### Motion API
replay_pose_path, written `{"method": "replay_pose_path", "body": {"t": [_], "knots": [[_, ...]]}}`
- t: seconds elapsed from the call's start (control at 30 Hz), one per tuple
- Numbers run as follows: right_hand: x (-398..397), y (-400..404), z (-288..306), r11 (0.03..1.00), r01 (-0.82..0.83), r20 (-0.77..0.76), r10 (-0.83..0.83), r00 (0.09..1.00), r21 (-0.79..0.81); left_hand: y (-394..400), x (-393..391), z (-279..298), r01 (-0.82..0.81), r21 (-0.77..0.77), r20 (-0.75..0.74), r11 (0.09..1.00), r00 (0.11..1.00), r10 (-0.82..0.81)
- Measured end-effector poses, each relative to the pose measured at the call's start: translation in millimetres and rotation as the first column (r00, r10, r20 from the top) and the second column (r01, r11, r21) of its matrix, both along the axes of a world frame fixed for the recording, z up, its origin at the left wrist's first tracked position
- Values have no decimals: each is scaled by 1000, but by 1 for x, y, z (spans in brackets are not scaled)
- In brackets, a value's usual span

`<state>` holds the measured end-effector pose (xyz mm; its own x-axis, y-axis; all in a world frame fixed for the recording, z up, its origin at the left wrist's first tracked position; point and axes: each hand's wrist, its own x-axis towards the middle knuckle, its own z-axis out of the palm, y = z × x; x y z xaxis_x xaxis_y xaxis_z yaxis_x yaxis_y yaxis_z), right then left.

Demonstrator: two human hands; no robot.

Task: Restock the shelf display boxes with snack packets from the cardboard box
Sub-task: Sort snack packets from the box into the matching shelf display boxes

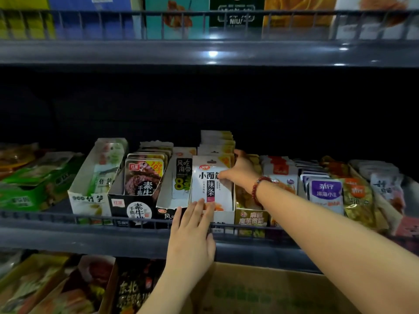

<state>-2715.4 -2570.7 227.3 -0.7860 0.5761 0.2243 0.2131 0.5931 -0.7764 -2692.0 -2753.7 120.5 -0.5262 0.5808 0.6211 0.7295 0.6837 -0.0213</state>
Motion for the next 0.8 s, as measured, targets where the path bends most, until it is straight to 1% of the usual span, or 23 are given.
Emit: {"method": "replay_pose_path", "body": {"t": [0.1, 0.2, 0.4, 0.5, 0.57, 0.7, 0.8], "knots": [[-4, 4, 2, 999, -19, 29, 20, 999, -40, 0, -2, 0, 16, 26, -20, 1000, 1000, -16], [-5, 5, 8, 990, -117, 66, 122, 990, -74, 0, -5, 0, 49, 49, -40, 998, 998, -47], [10, 0, 10, 966, -253, 122, 257, 959, -45, -1, -5, -1, 80, 87, -35, 993, 996, -77], [16, -1, -4, 956, -294, 154, 289, 945, 7, -1, -5, 0, 91, 96, -24, 991, 996, -90], [17, -2, -8, 954, -294, 132, 284, 950, 55, -2, -4, 0, 98, 98, -15, 990, 995, -97], [17, -9, -14, 945, -193, 109, 169, 980, 264, -2, -5, 0, 95, 97, 11, 991, 995, -97], [17, -10, -18, 934, -142, 45, 135, 990, 328, -3, -6, 0, 114, 111, 38, 987, 992, -119]]}}
